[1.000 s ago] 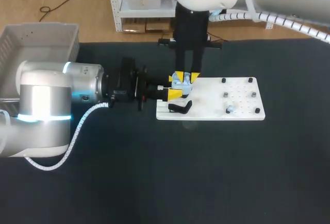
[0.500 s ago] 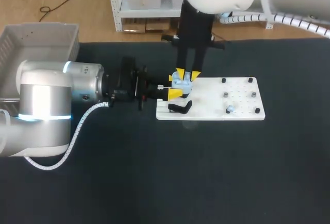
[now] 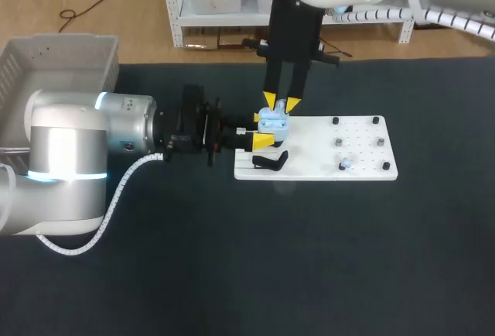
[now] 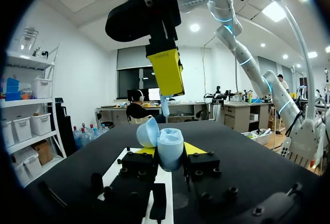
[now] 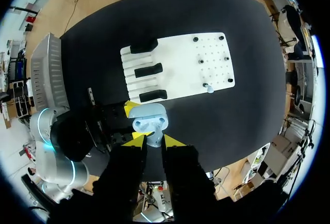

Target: Pick up each earbud case from the left stands, insert the matching earbuds, close the lid, and place the case in the box.

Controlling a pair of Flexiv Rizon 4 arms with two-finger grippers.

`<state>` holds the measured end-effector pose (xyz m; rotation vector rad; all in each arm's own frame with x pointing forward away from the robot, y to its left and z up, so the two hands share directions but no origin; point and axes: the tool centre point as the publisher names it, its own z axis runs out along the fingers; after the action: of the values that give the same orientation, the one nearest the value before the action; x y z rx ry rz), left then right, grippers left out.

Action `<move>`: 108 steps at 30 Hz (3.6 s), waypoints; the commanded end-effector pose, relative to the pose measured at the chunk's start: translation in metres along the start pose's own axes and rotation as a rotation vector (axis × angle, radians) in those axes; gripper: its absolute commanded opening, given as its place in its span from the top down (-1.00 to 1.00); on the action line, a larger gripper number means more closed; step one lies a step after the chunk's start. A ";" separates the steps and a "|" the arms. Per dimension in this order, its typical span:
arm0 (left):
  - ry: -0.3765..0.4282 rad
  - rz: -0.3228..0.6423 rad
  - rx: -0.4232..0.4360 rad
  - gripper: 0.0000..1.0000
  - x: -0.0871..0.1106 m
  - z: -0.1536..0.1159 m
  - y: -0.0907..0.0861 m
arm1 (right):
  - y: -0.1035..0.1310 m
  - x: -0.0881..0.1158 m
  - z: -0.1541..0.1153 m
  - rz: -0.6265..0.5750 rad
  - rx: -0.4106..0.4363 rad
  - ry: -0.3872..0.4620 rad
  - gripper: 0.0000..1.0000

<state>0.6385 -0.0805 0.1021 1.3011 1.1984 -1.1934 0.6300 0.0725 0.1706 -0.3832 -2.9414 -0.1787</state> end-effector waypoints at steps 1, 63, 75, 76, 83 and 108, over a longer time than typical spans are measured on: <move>0.001 0.000 0.000 1.00 0.000 0.000 0.000 | -0.005 0.006 -0.001 0.031 -0.008 -0.023 1.00; 0.001 0.000 0.000 1.00 0.000 0.000 0.000 | 0.004 0.002 0.024 0.137 0.066 -0.105 1.00; 0.001 0.000 0.000 1.00 0.000 0.000 0.000 | 0.003 -0.003 0.026 0.139 0.080 -0.104 1.00; 0.001 0.000 0.000 1.00 0.000 0.000 0.000 | 0.003 -0.003 0.026 0.140 0.081 -0.104 1.00; 0.001 0.000 0.000 1.00 0.000 0.000 0.000 | 0.002 -0.005 0.028 0.147 0.092 -0.103 1.00; 0.001 0.000 0.000 1.00 0.000 0.000 0.000 | 0.000 -0.001 0.022 0.153 0.101 -0.116 1.00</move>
<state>0.6387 -0.0807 0.1016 1.3012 1.1988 -1.1931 0.6308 0.0762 0.1468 -0.6156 -2.9955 0.0143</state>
